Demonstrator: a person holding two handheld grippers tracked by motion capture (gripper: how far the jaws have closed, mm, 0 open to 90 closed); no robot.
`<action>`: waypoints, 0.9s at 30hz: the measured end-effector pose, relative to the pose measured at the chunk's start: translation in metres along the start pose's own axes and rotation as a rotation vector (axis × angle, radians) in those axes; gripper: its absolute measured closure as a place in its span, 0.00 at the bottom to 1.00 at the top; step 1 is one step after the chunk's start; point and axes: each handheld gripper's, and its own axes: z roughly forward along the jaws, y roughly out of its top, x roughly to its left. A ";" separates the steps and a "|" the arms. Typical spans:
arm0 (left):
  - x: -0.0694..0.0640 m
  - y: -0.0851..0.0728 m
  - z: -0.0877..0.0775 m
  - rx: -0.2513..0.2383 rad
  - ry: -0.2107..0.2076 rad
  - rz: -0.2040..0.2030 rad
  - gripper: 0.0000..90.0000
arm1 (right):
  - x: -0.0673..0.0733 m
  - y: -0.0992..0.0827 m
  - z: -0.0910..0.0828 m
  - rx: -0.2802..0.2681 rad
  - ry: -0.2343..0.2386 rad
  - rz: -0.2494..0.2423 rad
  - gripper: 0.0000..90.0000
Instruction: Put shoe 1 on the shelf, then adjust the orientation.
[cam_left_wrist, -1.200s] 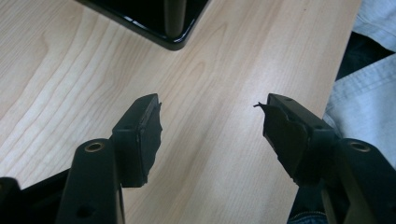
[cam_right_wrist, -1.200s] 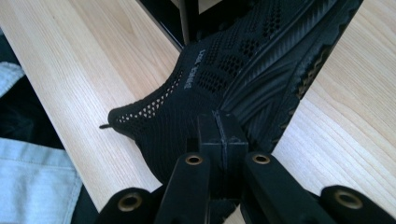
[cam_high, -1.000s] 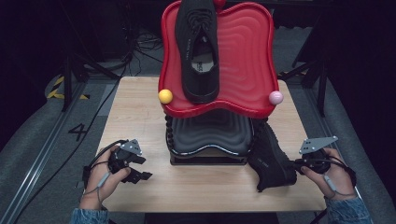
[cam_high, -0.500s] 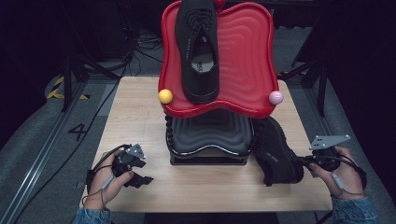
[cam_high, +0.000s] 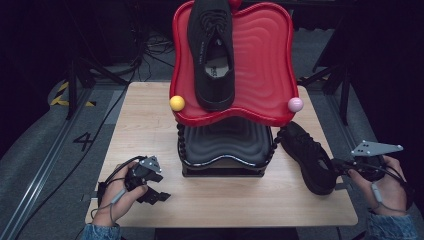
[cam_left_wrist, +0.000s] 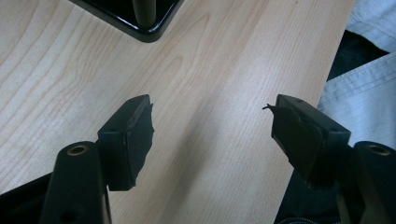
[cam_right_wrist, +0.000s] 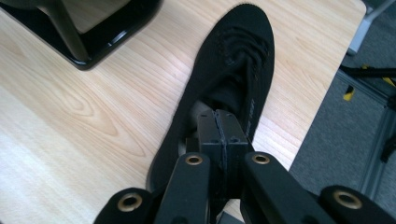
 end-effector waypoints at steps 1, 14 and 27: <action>0.000 0.000 -0.001 -0.001 0.006 0.001 0.33 | 0.000 0.000 -0.001 0.009 0.003 -0.002 1.00; 0.000 -0.001 -0.001 0.018 0.037 -0.011 0.32 | 0.015 0.010 -0.008 0.015 0.087 -0.033 0.76; -0.003 0.004 0.000 0.034 0.112 -0.025 0.27 | 0.011 0.002 0.031 0.157 0.095 -0.058 0.75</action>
